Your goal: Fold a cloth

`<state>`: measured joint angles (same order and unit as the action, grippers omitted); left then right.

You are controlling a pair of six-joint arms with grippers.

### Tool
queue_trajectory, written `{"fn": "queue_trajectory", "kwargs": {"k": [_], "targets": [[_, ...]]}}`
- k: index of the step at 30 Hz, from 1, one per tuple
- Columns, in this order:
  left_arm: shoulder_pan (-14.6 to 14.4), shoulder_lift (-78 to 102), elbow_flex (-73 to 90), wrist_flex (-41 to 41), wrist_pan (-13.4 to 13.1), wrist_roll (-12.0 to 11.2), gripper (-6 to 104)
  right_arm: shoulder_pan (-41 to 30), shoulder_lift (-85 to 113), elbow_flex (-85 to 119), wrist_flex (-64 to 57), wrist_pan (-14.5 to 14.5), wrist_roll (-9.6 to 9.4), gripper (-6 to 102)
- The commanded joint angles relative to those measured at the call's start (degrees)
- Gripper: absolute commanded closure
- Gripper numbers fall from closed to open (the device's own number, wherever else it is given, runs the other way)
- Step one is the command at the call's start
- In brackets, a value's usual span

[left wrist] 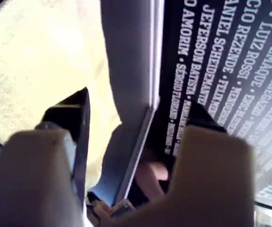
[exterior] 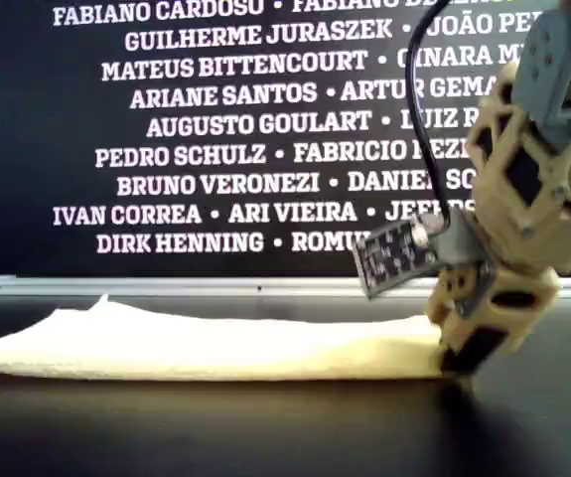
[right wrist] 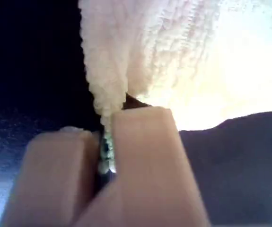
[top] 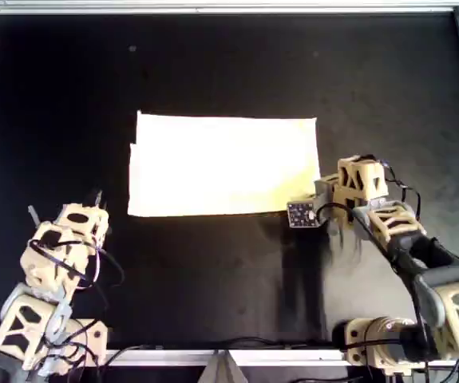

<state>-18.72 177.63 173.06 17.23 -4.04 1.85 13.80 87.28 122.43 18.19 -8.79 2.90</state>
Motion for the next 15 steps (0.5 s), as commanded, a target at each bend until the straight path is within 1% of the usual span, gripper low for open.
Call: {"fn": "queue_trajectory", "kwargs": {"k": [1,6,8,9,15], "targets": [[0.2,0.1,-0.7,-0.7,-0.3,0.3,26,0.4,11.0,-2.4,-1.3,-0.4,0.18,97],[0.2,0.3,-0.7,-0.7,-0.3,0.3,26,0.5,20.0,-3.3,-1.3,-0.4,0.18,97],[0.2,0.4,-0.7,-0.7,-0.3,0.3,26,2.1,20.8,-4.1,-1.9,-0.4,0.0,97],[0.2,0.6,-0.7,-0.7,-0.3,0.3,26,3.5,20.7,-5.0,-1.9,-0.4,-0.44,97],[0.2,0.6,-0.7,-0.7,-0.3,0.3,26,16.1,13.9,-15.1,-2.5,-0.1,-0.7,97]]}}
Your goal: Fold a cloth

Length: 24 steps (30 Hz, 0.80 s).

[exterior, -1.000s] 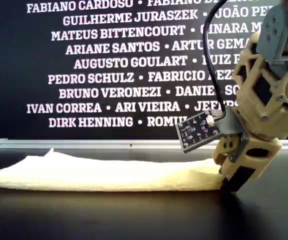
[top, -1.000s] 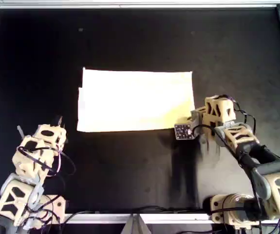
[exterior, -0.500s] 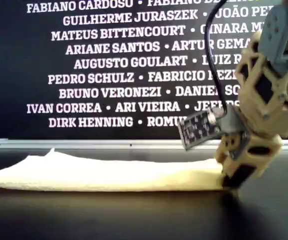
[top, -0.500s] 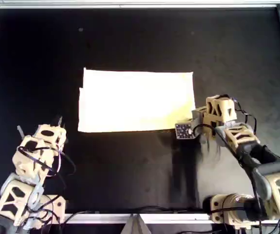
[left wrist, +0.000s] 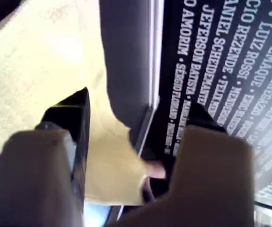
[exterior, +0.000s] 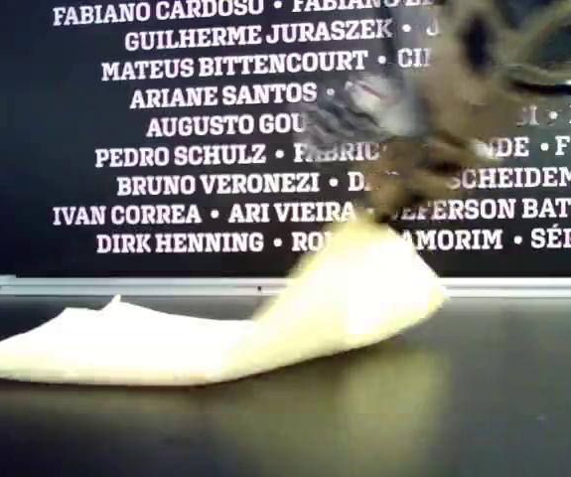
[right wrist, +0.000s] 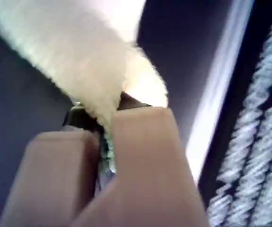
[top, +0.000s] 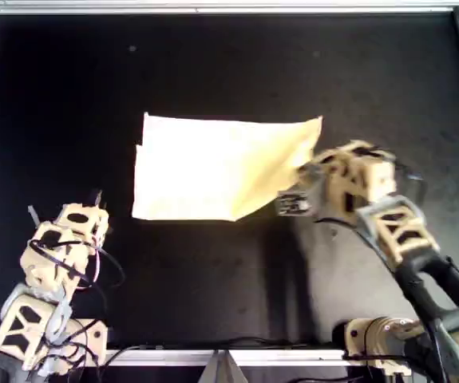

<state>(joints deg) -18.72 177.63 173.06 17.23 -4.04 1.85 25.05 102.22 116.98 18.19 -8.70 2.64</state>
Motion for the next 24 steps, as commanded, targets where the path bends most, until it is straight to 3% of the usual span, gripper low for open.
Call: {"fn": "queue_trajectory", "kwargs": {"k": [1,17,24], "targets": [[0.2,0.6,-0.7,-0.7,-0.3,0.3,26,6.5,-3.7,-12.3,-2.5,0.0,-0.44,97],[0.2,0.1,-0.7,-0.7,-0.3,0.3,26,25.9,-49.0,-66.4,-2.5,0.4,-0.44,97],[0.2,0.1,-0.7,-0.7,-0.3,0.3,26,30.3,-65.0,-80.7,-2.5,0.4,-0.44,97]]}}
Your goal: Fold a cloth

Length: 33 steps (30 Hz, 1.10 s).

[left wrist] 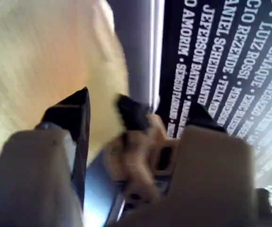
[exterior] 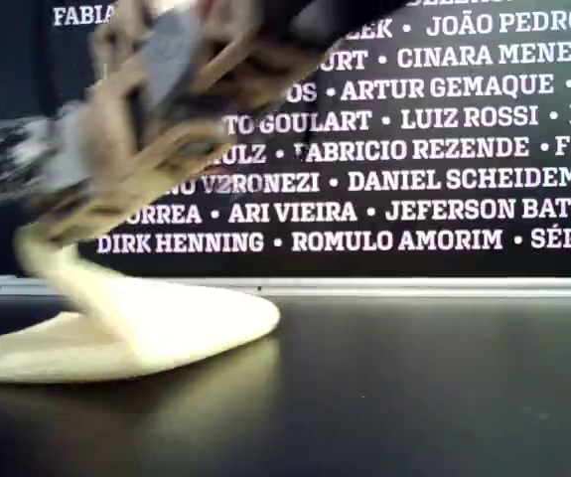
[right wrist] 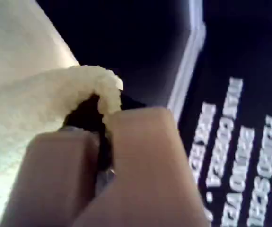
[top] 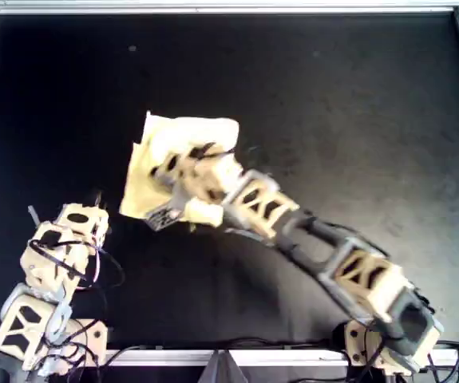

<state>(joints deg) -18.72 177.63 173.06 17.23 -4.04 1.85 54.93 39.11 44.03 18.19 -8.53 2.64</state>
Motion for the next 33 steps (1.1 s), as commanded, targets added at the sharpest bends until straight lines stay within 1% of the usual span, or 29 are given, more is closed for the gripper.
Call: {"fn": "queue_trajectory", "kwargs": {"k": [1,2,4,7,8,10,12,14,16,18,21,24,25,27,32,33], "targets": [[0.2,0.1,-0.7,-0.7,-0.3,0.3,26,0.6,-3.3,-8.4,-2.5,0.3,-0.26,96],[0.2,0.1,-0.7,-0.7,-0.3,0.3,26,0.6,-4.5,-8.9,-2.5,0.3,0.26,95],[0.2,0.1,-0.7,-0.7,-0.3,0.3,26,0.6,-5.7,-9.1,-2.5,0.3,0.44,89],[0.2,0.1,-0.7,-0.7,-0.3,0.3,26,0.6,-6.3,-9.1,-2.5,0.2,0.44,69],[0.2,0.1,-0.7,-0.7,-0.3,0.3,26,0.6,-6.2,-8.9,-2.5,-0.5,-0.26,63],[0.2,0.1,-0.7,-0.7,-0.3,0.3,26,0.6,-5.4,-8.0,-2.5,-0.5,-0.44,52],[0.2,0.1,-0.7,-0.7,-0.3,0.3,26,0.6,-5.1,-7.9,-2.3,-0.4,-0.44,44],[0.2,0.1,-0.7,-0.7,-0.3,0.3,26,0.5,-4.7,-7.9,-2.2,0.2,-0.44,41],[0.2,0.1,-0.7,-0.7,-0.3,0.3,26,0.4,-3.1,-7.7,-1.4,0.2,-0.44,41],[0.2,0.1,-0.7,-0.7,-0.3,0.3,26,0.0,-1.6,-7.6,-1.2,-0.5,-0.53,41],[0.2,0.1,-0.7,-0.7,-0.3,0.3,26,-0.2,1.4,-7.6,-1.0,-0.6,-0.7,41],[0.2,0.1,-0.7,-0.7,-0.3,0.3,26,-0.1,5.5,-7.6,3.4,-0.7,-0.88,41],[0.2,0.1,-0.7,-0.7,-0.3,0.3,26,0.1,6.6,-7.6,5.9,-0.7,-1.32,41],[0.2,0.1,-0.7,-0.7,-0.3,0.3,26,0.3,8.0,-7.6,11.3,-0.7,-3.25,41],[0.2,0.1,-0.7,-0.7,-0.3,0.3,26,-0.2,13.2,-7.6,23.6,-0.7,-10.46,41],[0.2,0.1,-0.7,-0.7,-0.3,0.3,26,-0.3,14.7,-7.6,26.1,-0.7,-11.51,41]]}}
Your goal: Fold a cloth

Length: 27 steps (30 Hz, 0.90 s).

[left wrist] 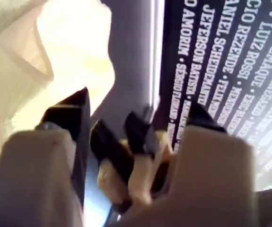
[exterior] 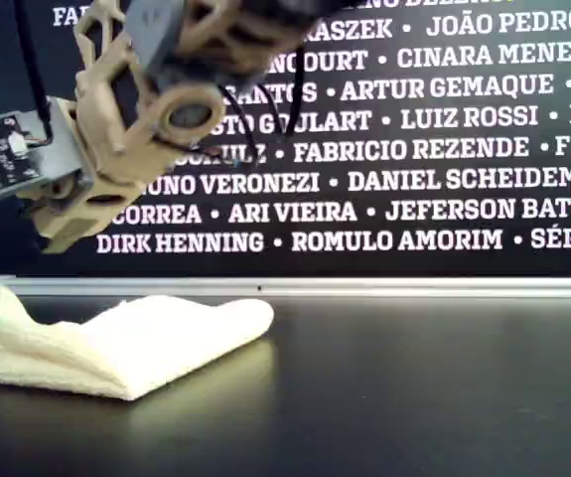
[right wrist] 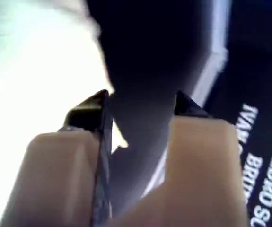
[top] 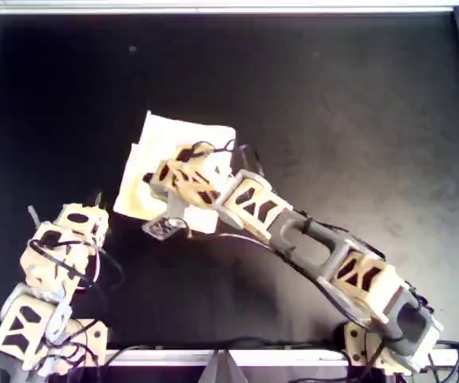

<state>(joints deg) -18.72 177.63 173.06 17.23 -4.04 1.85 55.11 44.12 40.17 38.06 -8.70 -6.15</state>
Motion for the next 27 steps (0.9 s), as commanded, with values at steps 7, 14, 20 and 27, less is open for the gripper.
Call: {"fn": "queue_trajectory", "kwargs": {"k": [7,14,20,27], "targets": [[-0.5,0.7,-0.7,-0.7,0.5,0.2,26,-3.6,20.4,-3.8,33.9,-0.4,-3.96,50],[0.3,0.7,-1.1,-0.7,-0.3,0.3,26,-11.2,32.0,-1.1,49.6,0.5,-2.99,92],[0.3,0.8,-1.7,-0.7,-0.4,0.3,26,-20.4,55.5,19.0,49.6,0.5,-2.9,96],[1.8,0.9,-2.0,-0.7,-0.4,0.3,26,-42.8,90.6,50.0,45.3,0.4,-3.87,96]]}}
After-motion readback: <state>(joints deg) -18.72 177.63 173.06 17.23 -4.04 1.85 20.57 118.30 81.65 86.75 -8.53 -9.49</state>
